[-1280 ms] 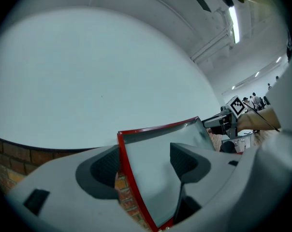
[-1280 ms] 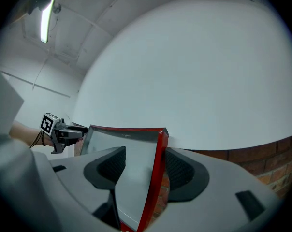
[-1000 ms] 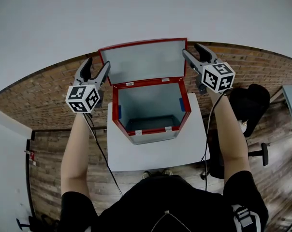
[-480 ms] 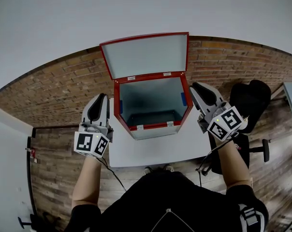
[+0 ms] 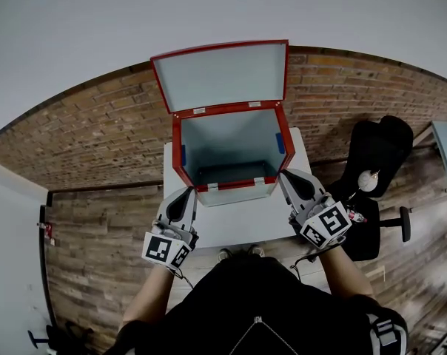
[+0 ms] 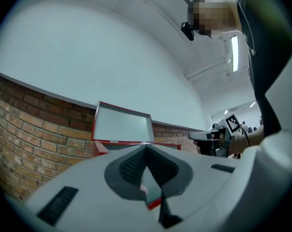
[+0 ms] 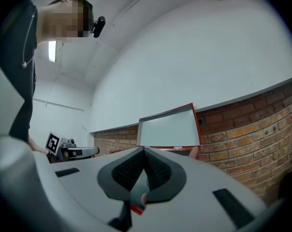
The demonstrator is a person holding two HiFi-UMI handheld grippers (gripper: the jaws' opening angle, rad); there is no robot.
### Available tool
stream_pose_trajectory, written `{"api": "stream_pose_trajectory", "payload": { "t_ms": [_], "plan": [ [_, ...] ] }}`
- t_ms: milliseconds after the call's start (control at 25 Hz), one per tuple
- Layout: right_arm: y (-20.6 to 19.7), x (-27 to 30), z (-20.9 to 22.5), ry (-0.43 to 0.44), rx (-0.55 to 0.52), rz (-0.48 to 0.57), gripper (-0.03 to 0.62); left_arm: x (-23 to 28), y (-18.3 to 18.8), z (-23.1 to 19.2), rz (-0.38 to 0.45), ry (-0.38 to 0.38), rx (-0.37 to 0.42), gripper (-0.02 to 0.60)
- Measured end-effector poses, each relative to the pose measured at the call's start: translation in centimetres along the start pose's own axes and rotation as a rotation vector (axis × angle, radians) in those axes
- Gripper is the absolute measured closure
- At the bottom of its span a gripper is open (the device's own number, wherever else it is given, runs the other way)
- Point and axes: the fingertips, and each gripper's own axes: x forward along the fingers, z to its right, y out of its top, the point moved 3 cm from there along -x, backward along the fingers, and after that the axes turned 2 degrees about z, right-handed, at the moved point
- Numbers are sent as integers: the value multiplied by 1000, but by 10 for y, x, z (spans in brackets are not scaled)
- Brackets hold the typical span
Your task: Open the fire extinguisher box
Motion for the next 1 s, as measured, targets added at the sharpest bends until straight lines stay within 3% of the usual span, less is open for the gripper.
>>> {"api": "stream_pose_trajectory", "payload": {
  "t_ms": [400,1000],
  "plan": [
    [-49,-11,-23,27,-50,-48,576,-9,-44,26,-57,-46,-65,534],
    [-52,-12,-13,-18,25,-39,577,-6,-45,24,-57,-46,-56,534]
  ]
}}
